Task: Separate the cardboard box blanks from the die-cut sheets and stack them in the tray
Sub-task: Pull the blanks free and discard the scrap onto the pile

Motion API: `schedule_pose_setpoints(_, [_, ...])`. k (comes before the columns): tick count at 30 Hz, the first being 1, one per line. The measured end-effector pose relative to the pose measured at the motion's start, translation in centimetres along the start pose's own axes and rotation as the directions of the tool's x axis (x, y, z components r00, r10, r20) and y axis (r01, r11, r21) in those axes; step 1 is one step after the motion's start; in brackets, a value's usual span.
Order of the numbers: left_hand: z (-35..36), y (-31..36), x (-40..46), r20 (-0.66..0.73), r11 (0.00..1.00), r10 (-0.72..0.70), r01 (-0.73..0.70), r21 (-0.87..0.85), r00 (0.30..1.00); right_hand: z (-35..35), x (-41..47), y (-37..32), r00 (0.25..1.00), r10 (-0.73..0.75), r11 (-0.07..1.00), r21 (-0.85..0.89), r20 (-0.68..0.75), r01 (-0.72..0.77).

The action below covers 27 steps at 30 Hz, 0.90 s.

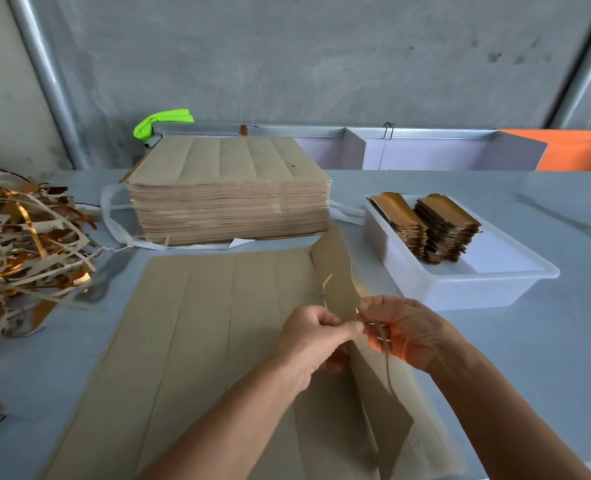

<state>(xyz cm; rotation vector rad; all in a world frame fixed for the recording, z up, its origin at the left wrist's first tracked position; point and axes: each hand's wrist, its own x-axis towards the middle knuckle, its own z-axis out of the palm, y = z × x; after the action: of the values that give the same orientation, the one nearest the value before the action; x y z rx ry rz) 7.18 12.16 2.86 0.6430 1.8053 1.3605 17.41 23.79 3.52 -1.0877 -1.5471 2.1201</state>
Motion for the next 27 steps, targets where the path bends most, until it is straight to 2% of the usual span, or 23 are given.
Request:
schedule_pose_setpoints(2, [-0.8,0.3,0.0,0.048,0.999,-0.036,0.037,-0.022,0.998,-0.4,-0.1,0.2,1.000,-0.008,1.000,0.001,0.016,0.008])
schedule_pose_setpoints(4, [-1.8,0.6,-0.1,0.083,0.997,-0.066,0.063,0.031,0.994,-0.6,-0.4,0.1,0.998,-0.034,0.999,-0.023,0.048,0.035])
schedule_pose_setpoints(6, [-2.9,1.1,-0.3,0.076,0.989,-0.064,0.054,0.134,0.995,-0.7,-0.7,-0.1,0.996,-0.072,0.996,-0.049,0.054,0.075])
schedule_pose_setpoints(8, [-4.1,1.9,-0.5,0.043,0.986,-0.026,0.019,0.167,0.999,-0.6,-0.9,-0.5,0.994,-0.105,0.992,-0.060,0.037,0.107])
schedule_pose_setpoints(14, [-6.2,4.6,-1.1,-0.021,0.995,0.049,-0.047,0.089,0.999,0.2,-2.4,-2.3,0.971,-0.238,0.964,-0.119,0.016,0.238])
schedule_pose_setpoints(19, [-5.9,4.3,-0.9,0.051,0.994,-0.050,0.055,-0.092,0.997,1.3,-4.5,-3.1,0.931,-0.359,0.914,-0.177,0.065,0.364])
schedule_pose_setpoints(21, [-5.3,4.0,-0.7,0.096,0.989,-0.063,0.075,-0.128,0.993,1.8,-4.9,-2.9,0.932,-0.352,0.887,-0.288,0.083,0.360])
schedule_pose_setpoints(24, [-3.8,3.4,-1.0,0.192,0.978,-0.064,0.100,-0.182,0.979,2.6,-4.6,-1.7,0.967,-0.244,0.819,-0.519,0.069,0.244])
schedule_pose_setpoints(27, [-2.3,2.9,-0.9,0.271,0.944,-0.091,0.170,-0.282,0.958,3.1,-4.2,-0.5,0.987,-0.156,0.819,-0.555,0.028,0.146])
